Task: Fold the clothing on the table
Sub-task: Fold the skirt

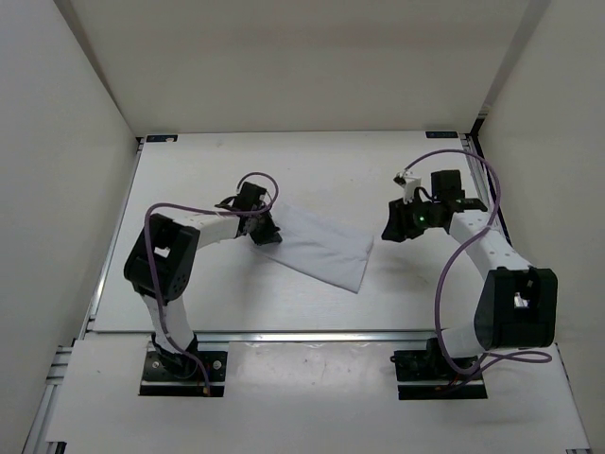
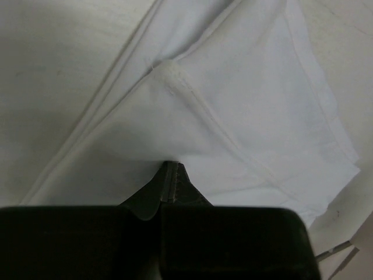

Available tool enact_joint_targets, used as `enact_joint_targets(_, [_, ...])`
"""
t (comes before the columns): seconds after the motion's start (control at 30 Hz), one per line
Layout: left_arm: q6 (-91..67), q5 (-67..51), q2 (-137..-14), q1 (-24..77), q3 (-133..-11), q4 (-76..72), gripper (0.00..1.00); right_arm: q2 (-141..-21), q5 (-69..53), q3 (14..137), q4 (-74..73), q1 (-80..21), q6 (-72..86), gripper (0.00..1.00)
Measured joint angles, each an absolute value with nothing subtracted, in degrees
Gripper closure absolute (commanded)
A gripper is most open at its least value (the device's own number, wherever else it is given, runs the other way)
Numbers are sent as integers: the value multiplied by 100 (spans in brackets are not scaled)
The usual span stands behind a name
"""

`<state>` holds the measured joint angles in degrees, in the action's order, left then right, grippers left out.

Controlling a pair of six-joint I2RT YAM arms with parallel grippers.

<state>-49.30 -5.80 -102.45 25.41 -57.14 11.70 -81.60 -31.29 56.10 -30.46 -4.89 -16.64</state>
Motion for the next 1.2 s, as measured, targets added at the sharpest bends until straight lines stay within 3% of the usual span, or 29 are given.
enact_joint_targets(0.23, [-4381,-797,-11636,2248,-7795,2265,100,-8047,-3127,5804,-3035,-204,-1656,50])
enact_joint_targets(0.43, [-3811,-858,-13992,2294,-11852,3833,100,-7992,-3146,5804,-3050,-36,-1662,49])
enact_joint_targets(0.6, [-3494,-805,-15559,2593,-15030,5181,69,-7994,-3203,5795,-3070,-21,-1671,41])
enact_joint_targets(0.63, [-3433,-760,-15642,2668,-15332,5398,66,-7994,-3221,5795,-3074,-23,-1673,40])
enact_joint_targets(0.7, [-3354,-681,-15618,2823,-15585,5798,45,-7994,-3264,5795,-3079,-23,-1669,38])
enact_joint_targets(0.87, [-3251,-454,-15113,3192,-15301,6224,18,-7999,-3356,5754,-3030,-23,-1621,33])
enact_joint_targets(0.9, [-3269,-410,-14881,3251,-14988,6180,10,-8007,-3376,5732,-3026,-23,-1590,33])
enact_joint_targets(0.97, [-3345,-395,-14282,3367,-14079,5966,2,-8040,-3424,5712,-3020,-23,-1553,33])
enact_joint_targets(1.13, [-3920,-342,-11472,3312,-9400,3811,1,-8086,-3503,5627,-3011,-23,-1516,34])
enact_joint_targets(1.2, [-4136,-145,-10475,3199,-8160,3389,1,-8088,-3511,5627,-3009,-27,-1516,34])
